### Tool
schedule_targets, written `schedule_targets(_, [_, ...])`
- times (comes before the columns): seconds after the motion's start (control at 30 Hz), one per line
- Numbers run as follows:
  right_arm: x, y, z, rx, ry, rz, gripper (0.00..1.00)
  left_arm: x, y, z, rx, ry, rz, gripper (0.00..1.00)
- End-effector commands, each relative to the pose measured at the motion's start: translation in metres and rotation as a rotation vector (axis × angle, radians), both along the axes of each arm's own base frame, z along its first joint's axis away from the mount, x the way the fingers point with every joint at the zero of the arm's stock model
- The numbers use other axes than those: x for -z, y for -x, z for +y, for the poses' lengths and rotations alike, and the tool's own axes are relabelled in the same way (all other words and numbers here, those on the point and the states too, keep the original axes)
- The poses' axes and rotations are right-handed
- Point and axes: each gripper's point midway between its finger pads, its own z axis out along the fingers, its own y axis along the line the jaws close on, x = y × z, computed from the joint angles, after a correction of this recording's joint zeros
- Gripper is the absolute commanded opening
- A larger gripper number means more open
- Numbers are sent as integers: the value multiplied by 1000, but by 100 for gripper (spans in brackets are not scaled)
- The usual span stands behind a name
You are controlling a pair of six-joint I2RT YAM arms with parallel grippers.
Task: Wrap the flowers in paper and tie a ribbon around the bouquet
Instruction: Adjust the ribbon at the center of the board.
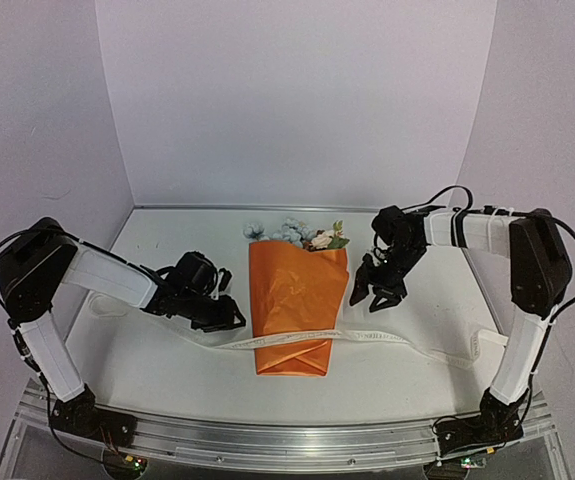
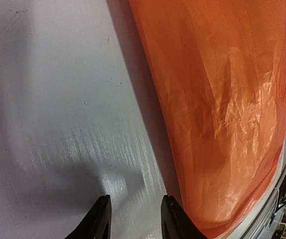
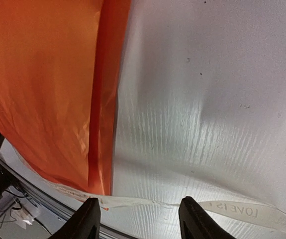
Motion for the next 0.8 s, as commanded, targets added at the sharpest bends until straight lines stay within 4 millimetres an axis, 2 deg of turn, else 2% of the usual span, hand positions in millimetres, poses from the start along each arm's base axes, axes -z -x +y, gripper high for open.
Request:
schedule_targets(0.0, [7, -9, 16, 42, -50, 6, 48, -9, 4, -16, 42, 33, -4, 33])
schedule_targets(0.1, [17, 0, 18, 58, -53, 33, 44, -7, 19, -20, 74, 18, 13, 31])
schedule_targets(0.3, [31, 38, 22, 13, -39, 86, 40, -2, 57, -25, 145, -24, 67, 26])
schedule_targets(0.57, [45, 89, 7, -41, 34, 80, 32, -3, 88, -10, 157, -78, 93, 23])
schedule_targets(0.77, [49, 112, -8, -51, 91, 59, 30, -2, 105, -6, 161, -79, 117, 22])
